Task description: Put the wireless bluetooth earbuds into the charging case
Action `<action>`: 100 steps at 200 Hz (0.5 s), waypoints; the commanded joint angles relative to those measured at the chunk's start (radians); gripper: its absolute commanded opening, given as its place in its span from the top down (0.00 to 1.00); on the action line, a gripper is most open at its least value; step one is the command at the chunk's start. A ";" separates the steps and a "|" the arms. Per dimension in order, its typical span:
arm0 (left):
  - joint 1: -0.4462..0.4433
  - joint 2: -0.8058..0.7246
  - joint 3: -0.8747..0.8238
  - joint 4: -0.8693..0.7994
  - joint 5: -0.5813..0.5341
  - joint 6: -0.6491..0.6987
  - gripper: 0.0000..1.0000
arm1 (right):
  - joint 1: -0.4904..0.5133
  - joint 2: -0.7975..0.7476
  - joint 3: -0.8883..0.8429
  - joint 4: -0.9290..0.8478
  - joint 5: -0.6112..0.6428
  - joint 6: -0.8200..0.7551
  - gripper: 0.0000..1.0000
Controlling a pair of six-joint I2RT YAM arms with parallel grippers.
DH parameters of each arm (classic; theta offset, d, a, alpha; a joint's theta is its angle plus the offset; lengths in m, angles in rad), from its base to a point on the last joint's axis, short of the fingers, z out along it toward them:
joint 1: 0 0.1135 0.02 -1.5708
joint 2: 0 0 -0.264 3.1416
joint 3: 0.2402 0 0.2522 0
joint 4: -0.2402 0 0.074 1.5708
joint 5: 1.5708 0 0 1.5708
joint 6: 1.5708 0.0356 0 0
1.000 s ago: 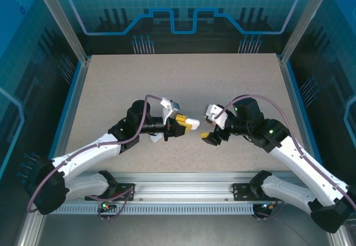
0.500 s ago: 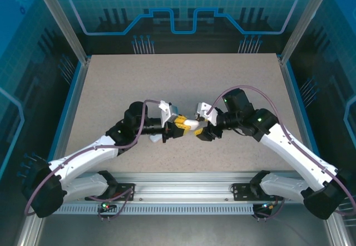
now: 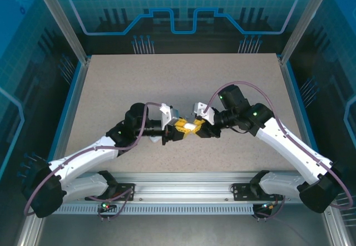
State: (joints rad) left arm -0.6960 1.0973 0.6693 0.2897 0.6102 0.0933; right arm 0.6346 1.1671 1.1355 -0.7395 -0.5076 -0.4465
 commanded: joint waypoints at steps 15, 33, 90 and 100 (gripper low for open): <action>-0.009 -0.022 -0.020 0.011 0.006 0.038 0.64 | 0.008 -0.001 0.041 -0.035 -0.014 -0.005 0.77; -0.010 -0.022 -0.026 0.006 0.006 0.045 0.60 | 0.008 -0.003 0.043 -0.038 -0.010 -0.009 0.77; -0.017 -0.020 -0.024 -0.012 0.005 0.049 0.59 | 0.007 0.000 0.036 -0.026 -0.010 0.002 0.76; -0.017 -0.019 -0.021 -0.009 0.006 0.048 0.59 | 0.009 0.006 0.038 -0.027 -0.009 0.003 0.76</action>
State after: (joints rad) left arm -0.7029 1.0954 0.6479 0.2874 0.6067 0.1150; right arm 0.6350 1.1671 1.1412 -0.7559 -0.5056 -0.4465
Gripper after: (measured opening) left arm 0.411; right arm 0.237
